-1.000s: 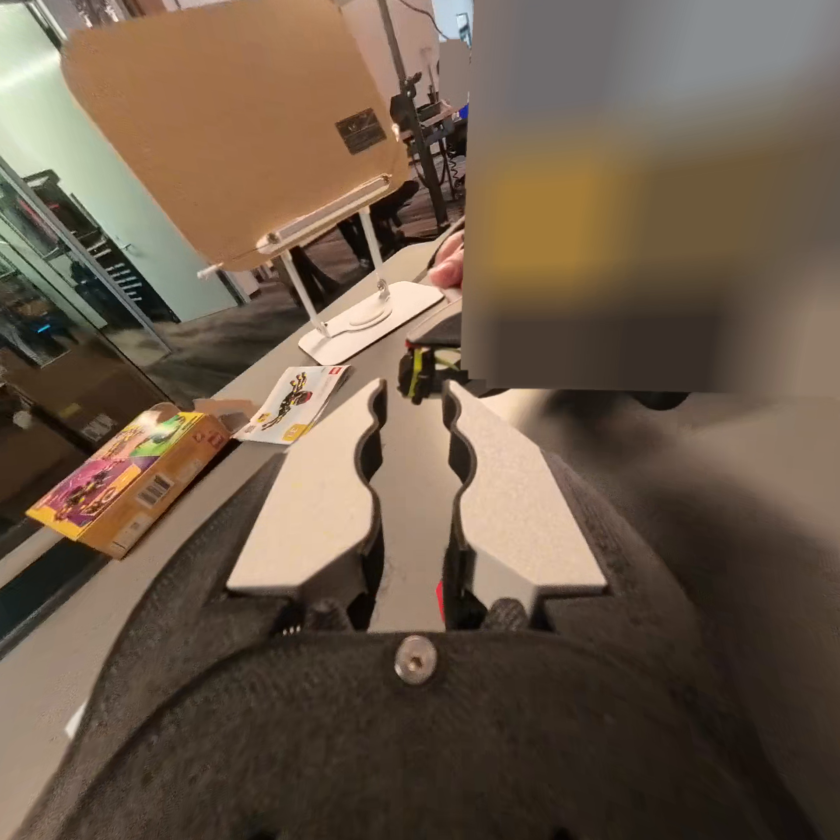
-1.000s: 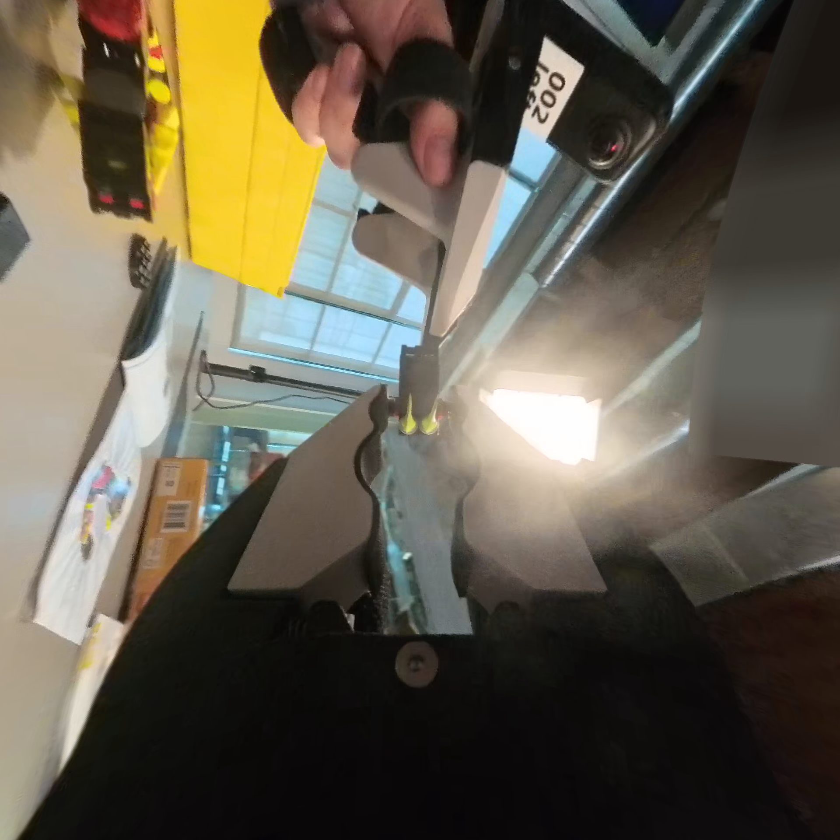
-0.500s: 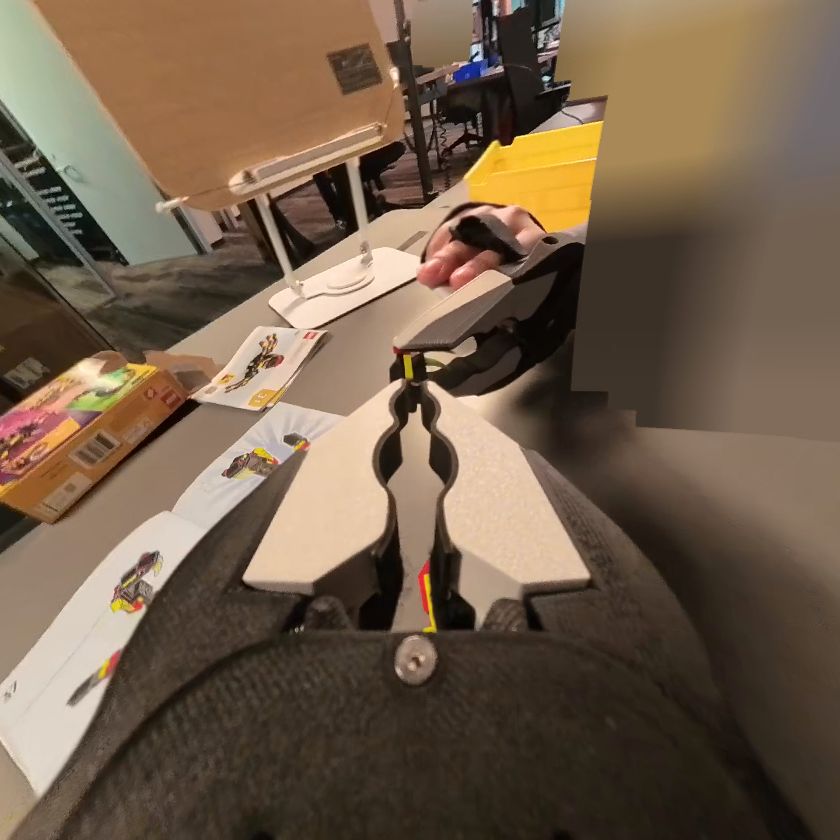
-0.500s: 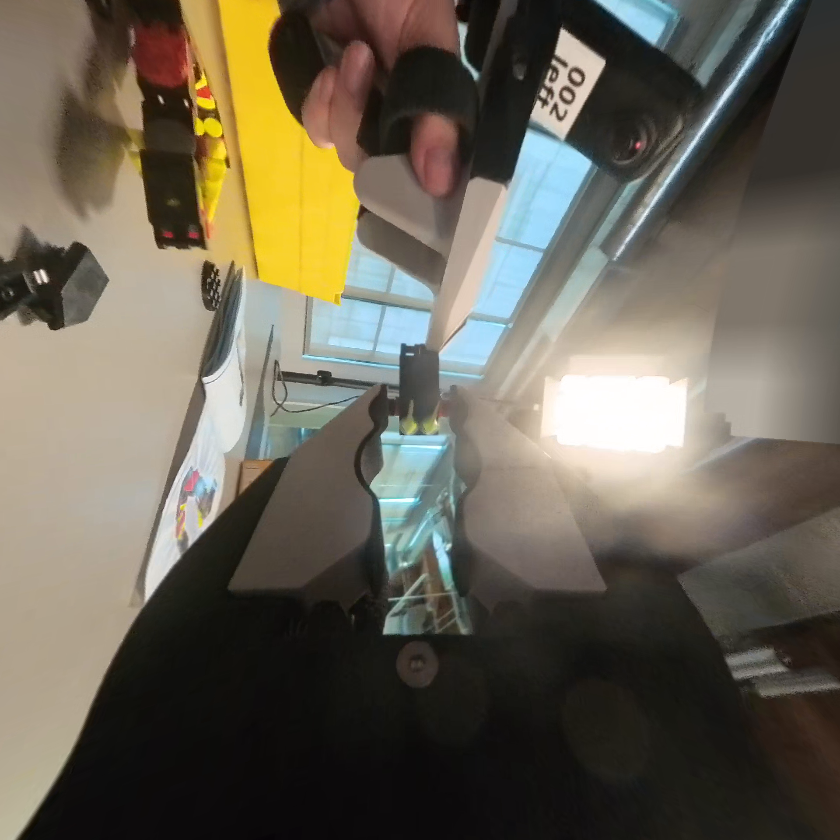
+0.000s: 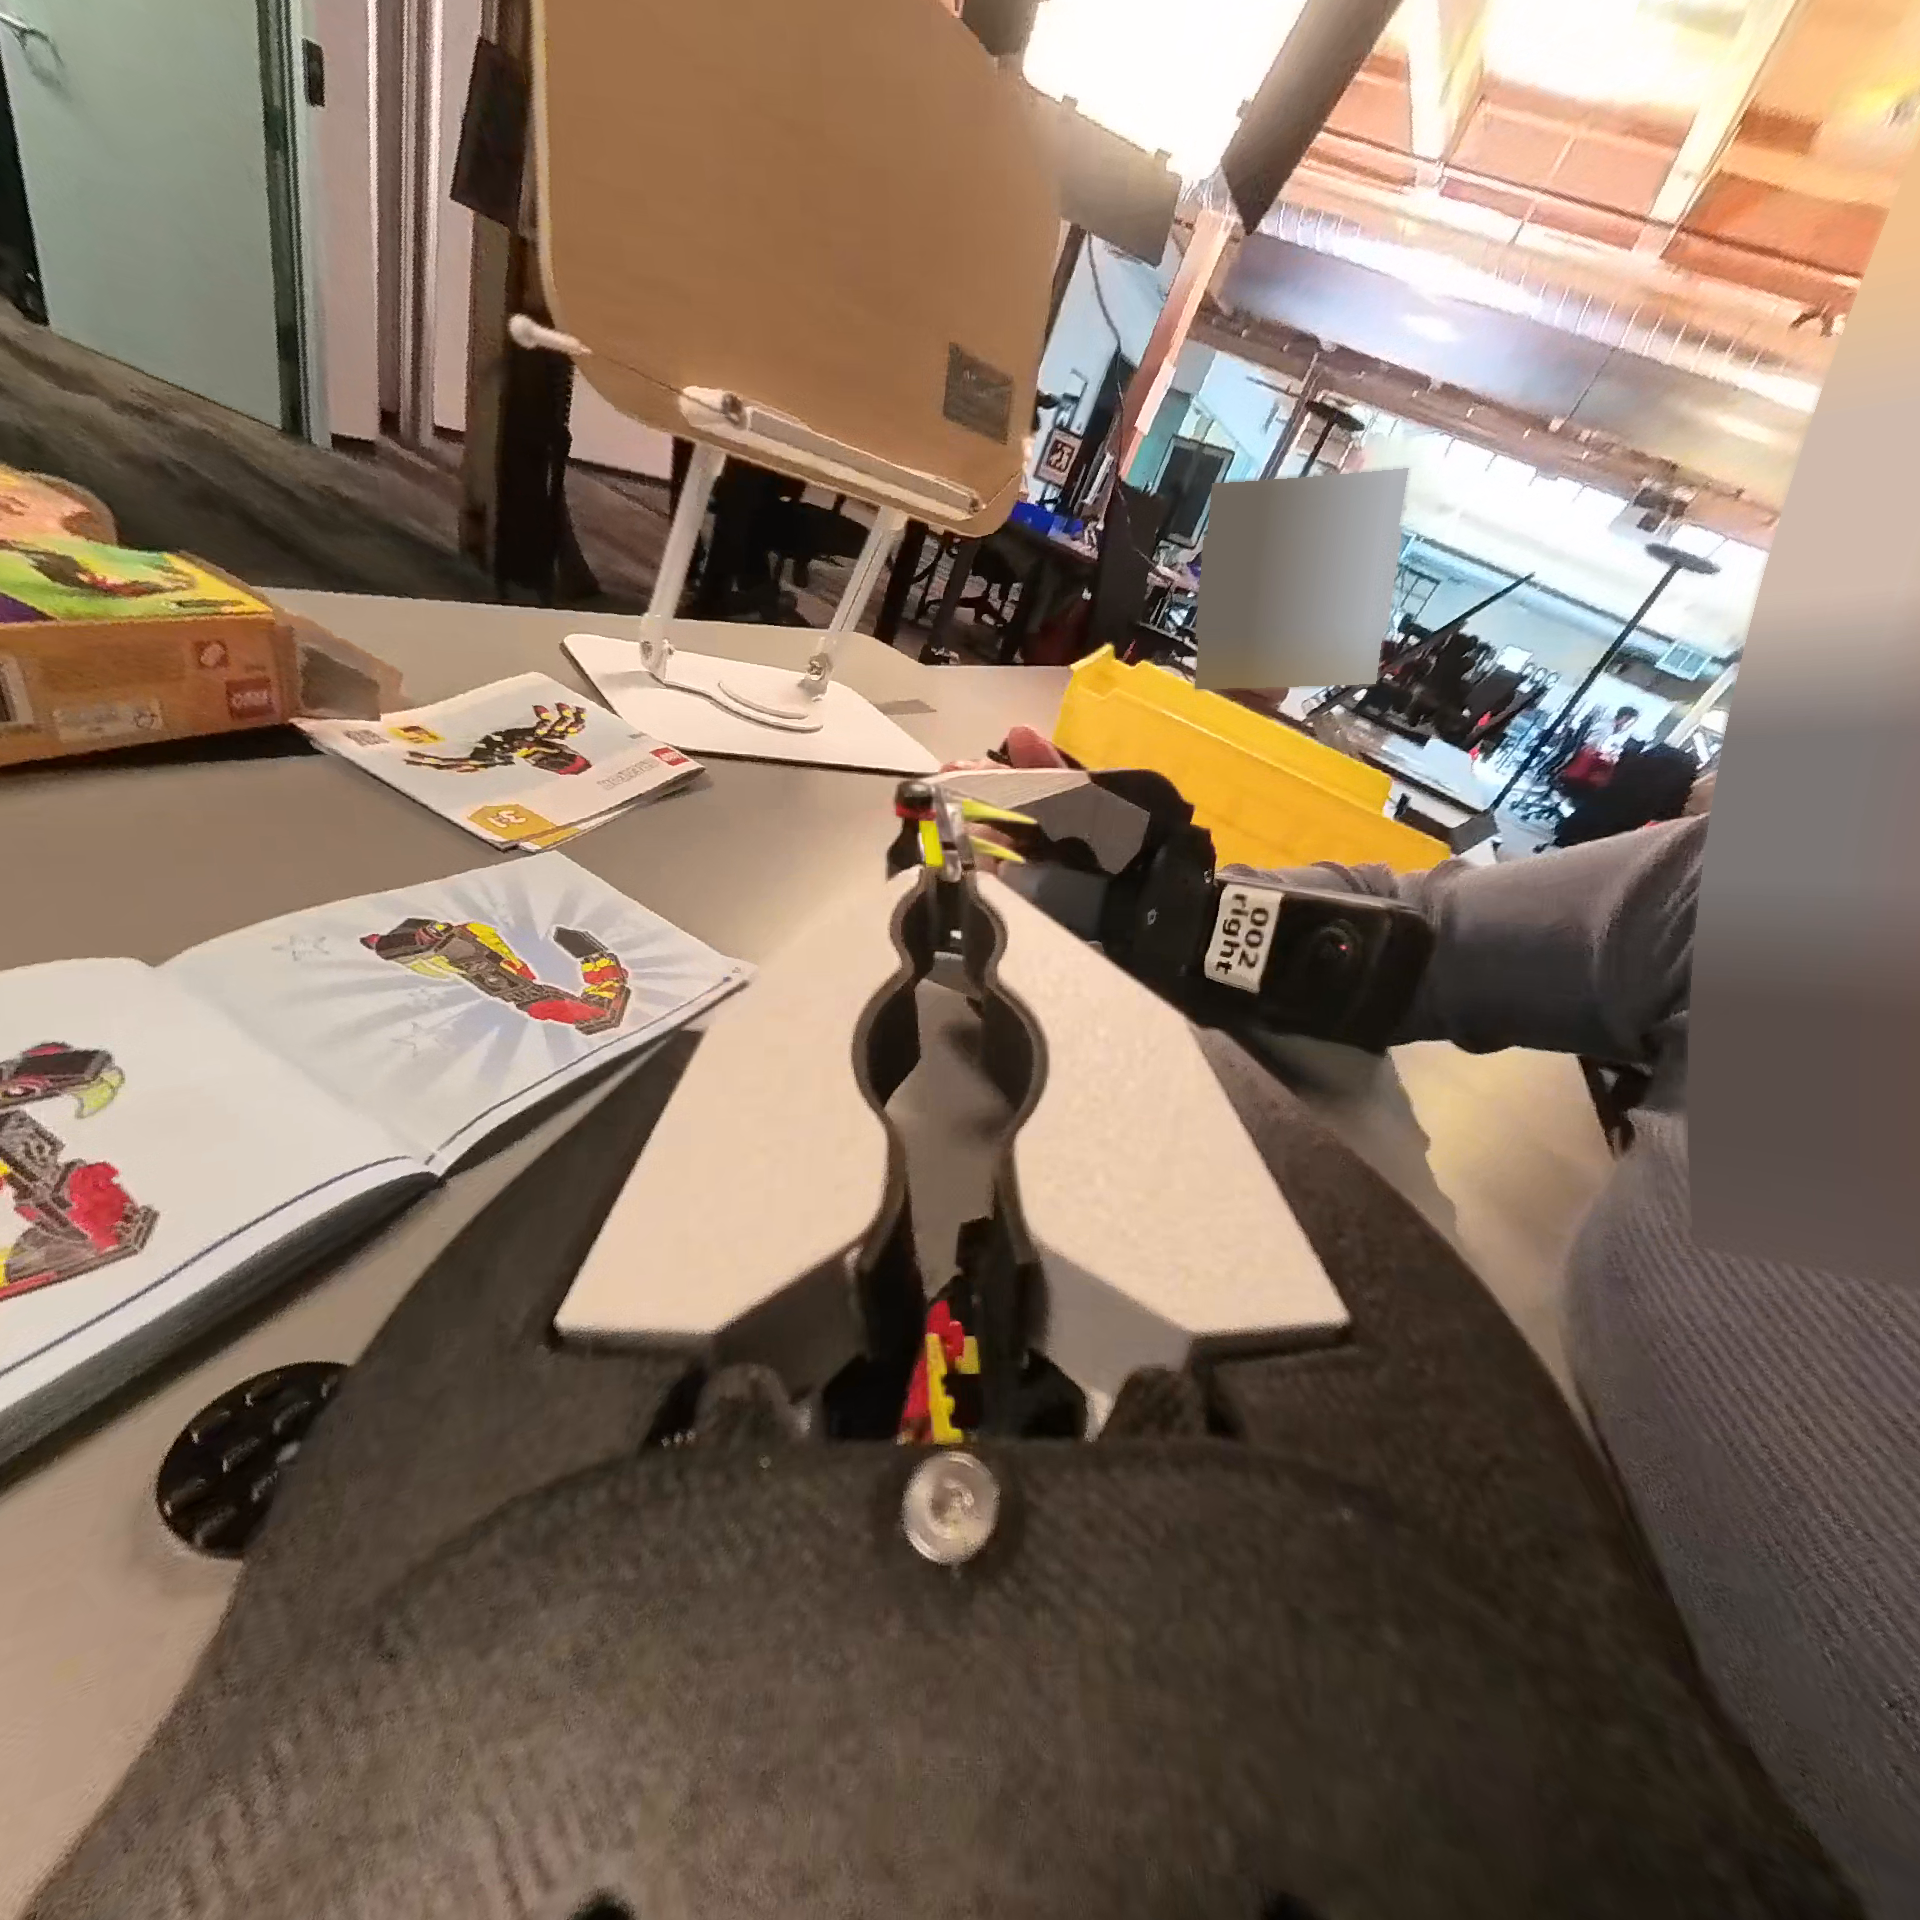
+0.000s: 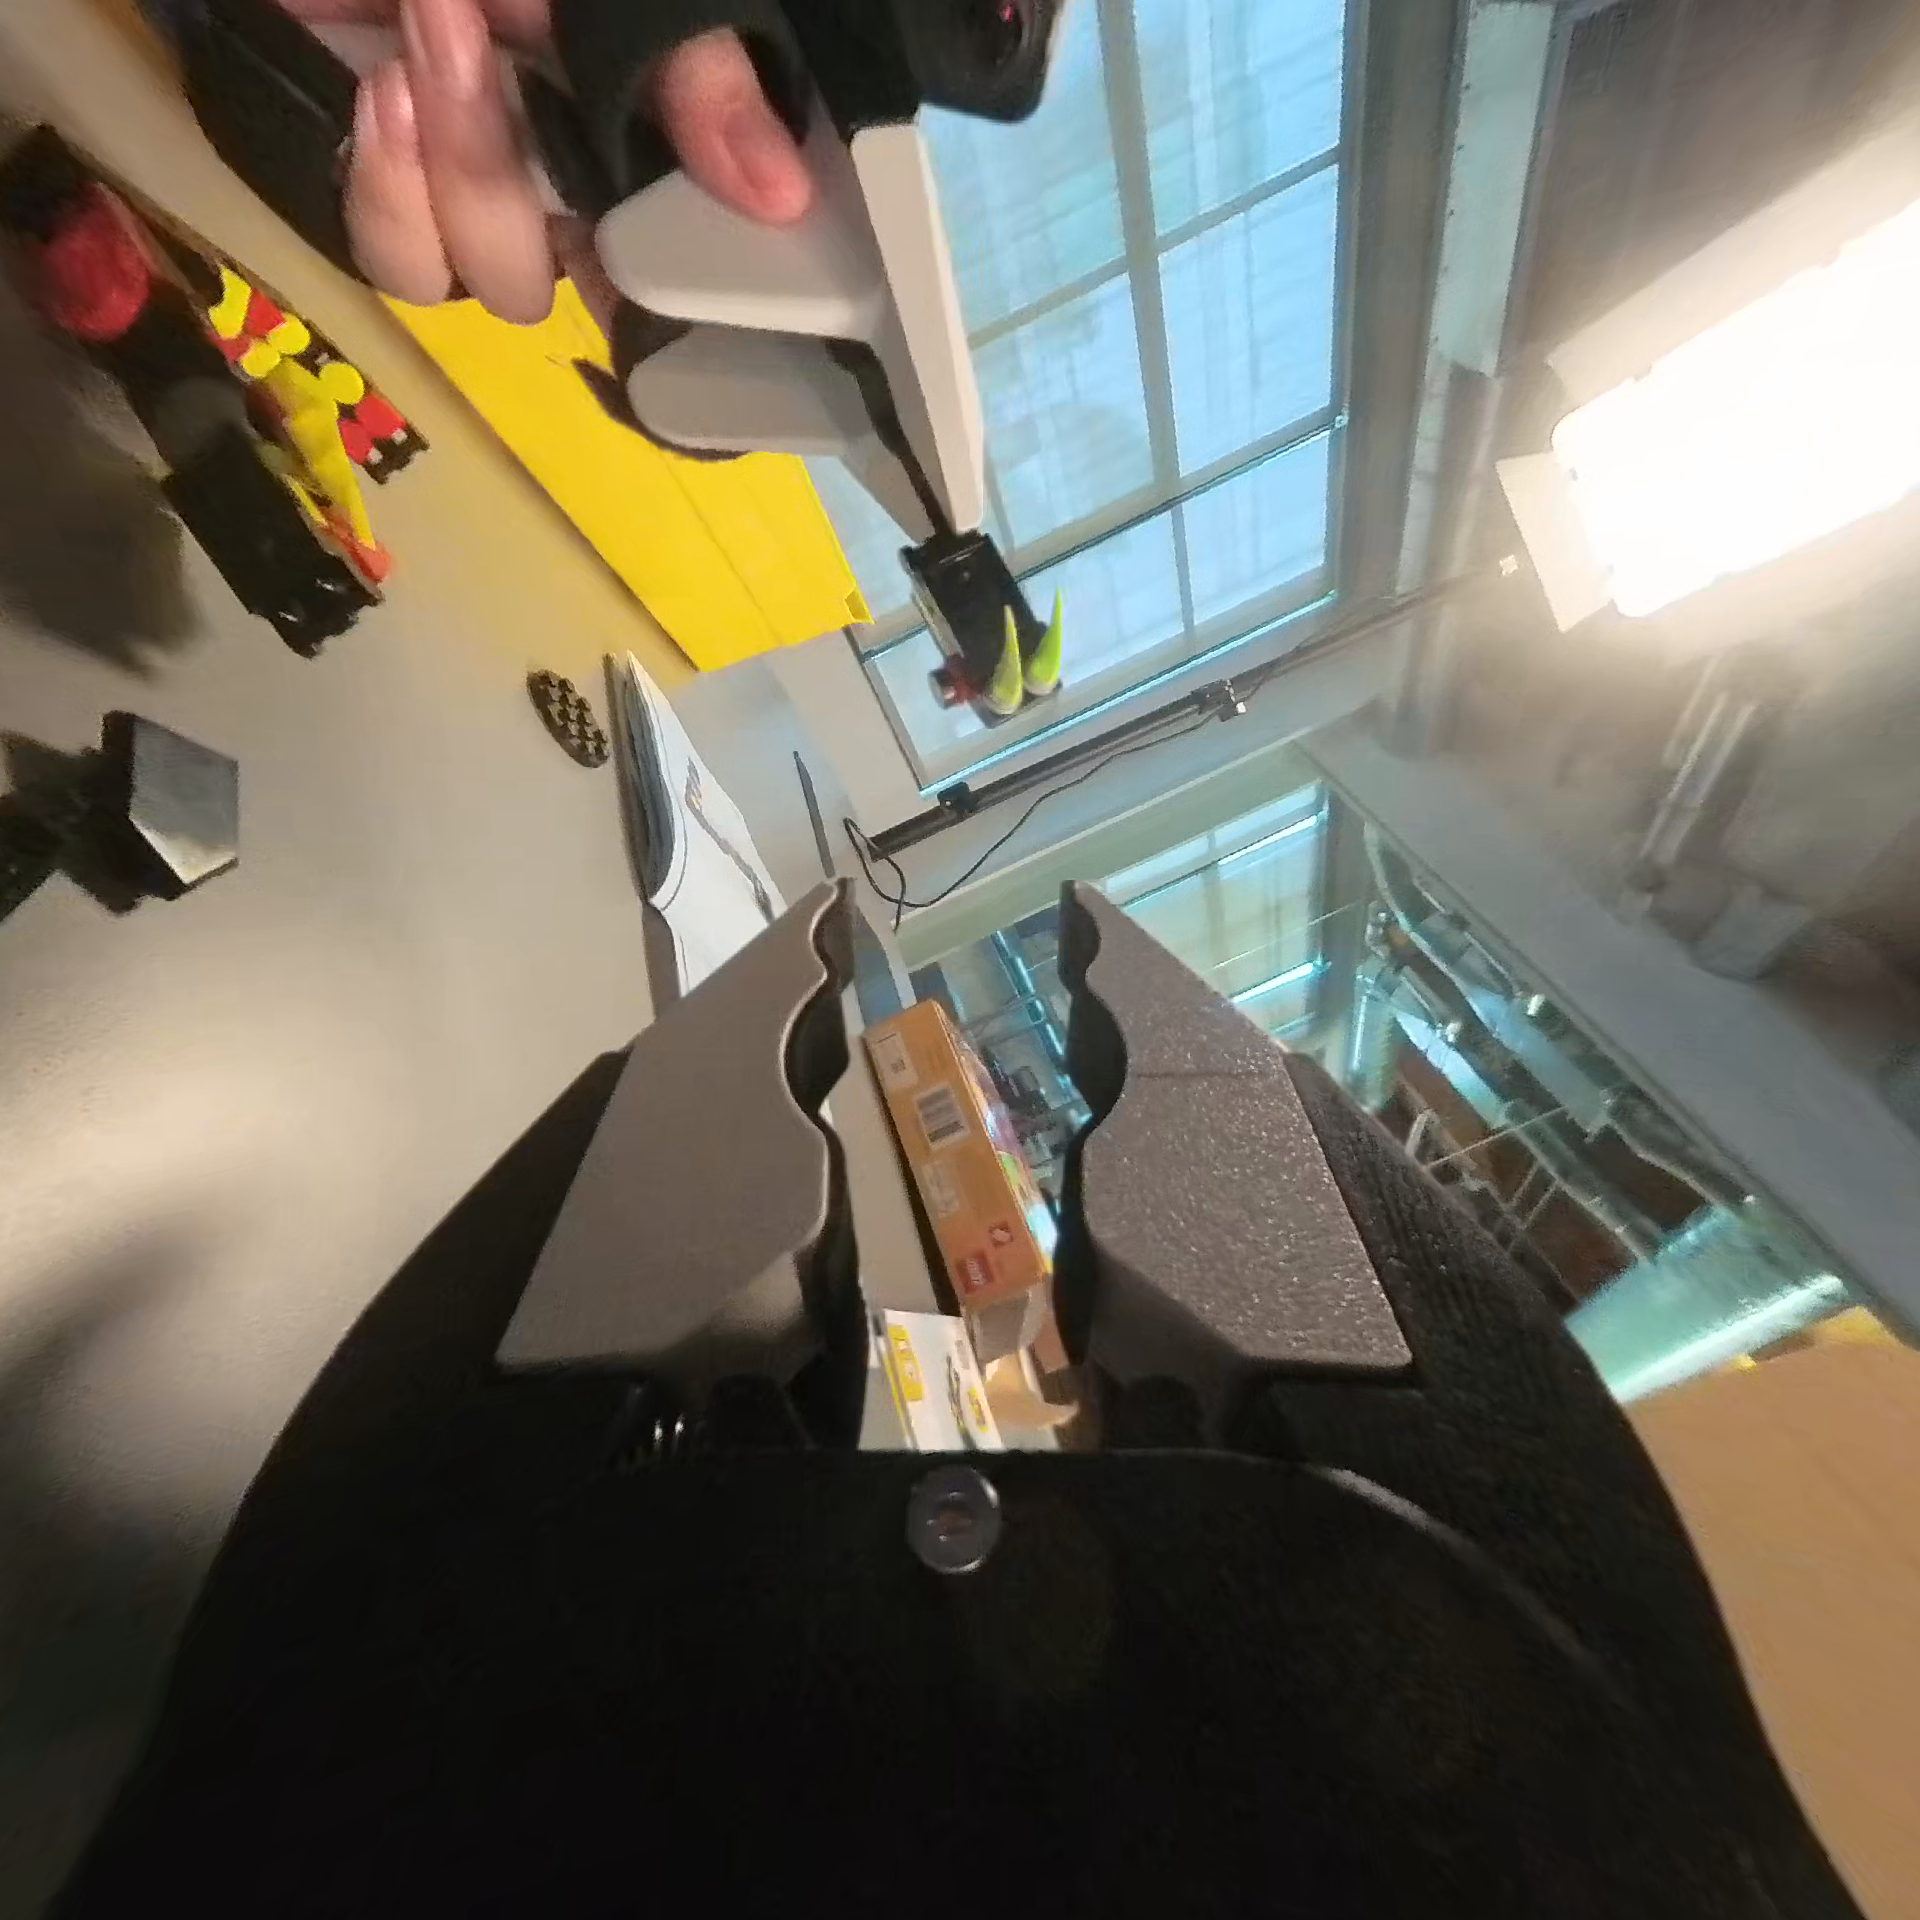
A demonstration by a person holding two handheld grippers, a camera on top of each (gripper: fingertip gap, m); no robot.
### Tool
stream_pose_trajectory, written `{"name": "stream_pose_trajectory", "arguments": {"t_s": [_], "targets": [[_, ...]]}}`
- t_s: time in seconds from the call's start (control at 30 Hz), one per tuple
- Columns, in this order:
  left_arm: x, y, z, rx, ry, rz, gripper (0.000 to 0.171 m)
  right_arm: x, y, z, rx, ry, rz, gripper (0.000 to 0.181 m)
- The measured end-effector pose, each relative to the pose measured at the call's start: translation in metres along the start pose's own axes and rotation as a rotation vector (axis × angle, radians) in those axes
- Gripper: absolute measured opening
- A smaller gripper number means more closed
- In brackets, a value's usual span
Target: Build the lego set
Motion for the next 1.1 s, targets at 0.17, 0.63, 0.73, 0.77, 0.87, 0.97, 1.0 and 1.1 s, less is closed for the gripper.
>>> {"name": "stream_pose_trajectory", "arguments": {"t_s": [0.17,0.63,0.73,0.77,0.87,0.97,1.0,1.1], "targets": [[-0.002,-0.0029,-0.0002,-0.013,-0.007,-0.022,0.002,-0.003,-0.0002,0.0012,0.027,-0.015,0.032,0.035],[-0.004,-0.0051,-0.0015,-0.009,-0.02,-0.023,0.002,-0.0033,-0.0047,0.0019,0.054,-0.024,0.0,0.031],[-0.0042,-0.0048,-0.0011,0.001,-0.028,-0.009,0.003,-0.0037,-0.0048,0.0022,0.058,-0.027,0.002,0.03],[-0.0043,-0.0047,-0.001,0.005,-0.031,-0.006,0.003,-0.0037,-0.0047,0.0022,0.059,-0.026,0.004,0.03],[-0.0044,-0.0044,-0.0008,0.015,-0.037,0.005,0.003,-0.0038,-0.0046,0.0021,0.062,-0.026,0.006,0.03],[-0.0046,-0.0042,-0.0006,0.022,-0.042,0.012,0.003,-0.0039,-0.0047,0.0022,0.067,-0.026,0.01,0.03],[-0.0047,-0.0042,-0.0004,0.025,-0.045,0.016,0.003,-0.004,-0.0047,0.0023,0.072,-0.026,0.015,0.03],[-0.005,-0.0037,0.0,0.032,-0.051,0.029,0.003,-0.0052,-0.0041,0.003,0.089,-0.031,0.037,0.03]]}}
Point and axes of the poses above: each gripper's, where its closed fingertips meet, z out along the fingers, x out of its top, y = z × x across the jaws, the point moved 10 cm from there along -z, back along the fingers, and after that the axes turned 13 degrees about -y, right-handed, at the moved point
